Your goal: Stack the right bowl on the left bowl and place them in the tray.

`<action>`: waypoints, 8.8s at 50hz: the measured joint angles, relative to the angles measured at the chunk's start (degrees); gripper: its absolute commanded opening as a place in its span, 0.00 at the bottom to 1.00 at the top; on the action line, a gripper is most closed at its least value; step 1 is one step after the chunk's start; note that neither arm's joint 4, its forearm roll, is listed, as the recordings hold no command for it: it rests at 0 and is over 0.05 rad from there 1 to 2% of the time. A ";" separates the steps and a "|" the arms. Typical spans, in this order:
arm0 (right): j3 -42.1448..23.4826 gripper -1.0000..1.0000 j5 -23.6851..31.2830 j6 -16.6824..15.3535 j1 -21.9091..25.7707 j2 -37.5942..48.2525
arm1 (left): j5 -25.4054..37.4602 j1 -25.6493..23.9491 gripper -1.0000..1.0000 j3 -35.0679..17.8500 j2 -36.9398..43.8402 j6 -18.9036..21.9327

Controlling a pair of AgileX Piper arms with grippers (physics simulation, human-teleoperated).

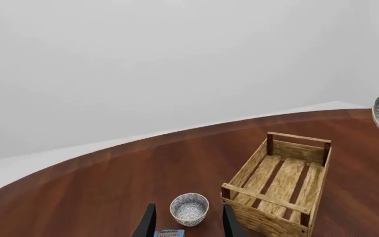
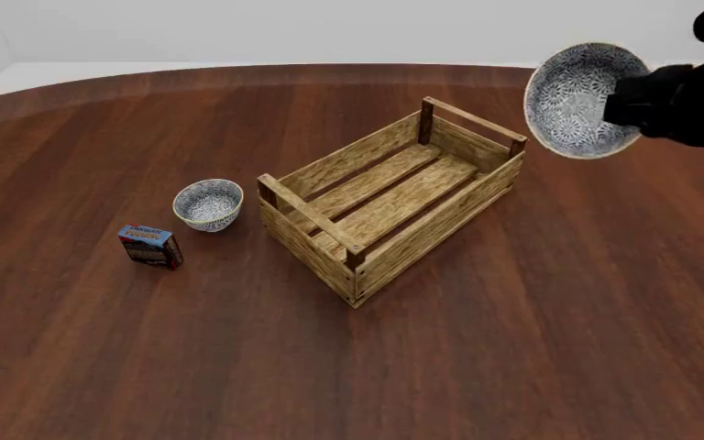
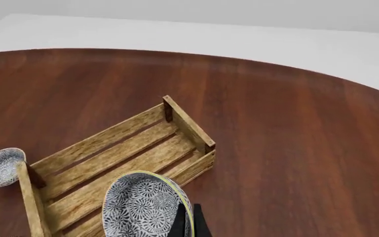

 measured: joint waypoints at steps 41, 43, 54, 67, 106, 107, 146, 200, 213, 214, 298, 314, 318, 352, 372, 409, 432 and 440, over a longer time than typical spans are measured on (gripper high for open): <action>-1.02 0.00 -2.22 -0.67 8.98 -1.20 | -9.32 -17.06 1.00 -13.53 20.67 1.83; -1.02 0.00 -2.38 -0.72 9.06 -1.17 | -10.03 -18.33 1.00 -14.28 22.31 2.03; -0.94 0.00 -3.14 -0.79 9.83 -0.56 | -13.03 -24.80 1.00 -18.16 30.28 4.04; -0.78 0.00 -3.37 -1.34 10.45 -0.42 | -14.44 -29.99 1.00 -23.27 37.06 4.40; -0.30 0.00 -2.20 -1.66 13.23 -1.97 | -19.96 -35.48 1.00 -32.65 53.27 -0.06; -0.30 0.00 -2.17 -1.66 13.31 -2.01 | -20.13 -35.54 1.00 -32.76 53.66 -0.24; 0.27 0.00 -1.38 -2.37 16.16 -2.68 | -26.24 -36.69 1.00 -35.25 67.62 -5.22; 1.00 0.00 -1.06 -3.02 18.49 -2.65 | -32.23 -36.24 1.00 -38.75 83.59 -10.10; 1.17 0.00 -0.74 -3.88 19.23 -2.76 | -33.57 -36.85 0.00 -39.38 85.72 -12.20; 1.17 0.00 -0.73 -4.04 19.33 -2.73 | -33.77 -37.05 0.00 -39.36 85.72 -12.55; -1.83 1.00 7.73 -1.07 22.28 -14.99 | -24.56 -28.77 0.00 -37.25 77.29 -7.72; -2.51 1.00 7.45 -0.69 22.71 -14.49 | -19.41 -26.10 0.00 -36.98 72.92 -6.92; -2.75 1.00 7.29 -0.61 22.86 -14.17 | -18.08 -25.48 0.00 -37.14 72.19 -6.71; -5.33 1.00 4.05 -0.66 24.95 -8.77 | -11.00 -18.50 0.00 -37.00 66.10 -4.51; -5.71 1.00 2.89 -1.32 24.23 -7.34 | -5.45 -15.96 0.00 -37.51 63.04 -2.62; -5.53 1.00 2.78 -1.90 24.39 -7.65 | 12.88 -12.03 0.00 -43.11 61.04 -10.92; -5.35 1.00 2.84 -1.99 24.38 -7.91 | 20.47 -7.68 0.00 -44.63 61.71 -15.59; -5.32 1.00 2.89 -1.99 24.38 -8.01 | 21.50 -5.87 0.00 -44.68 62.67 -17.35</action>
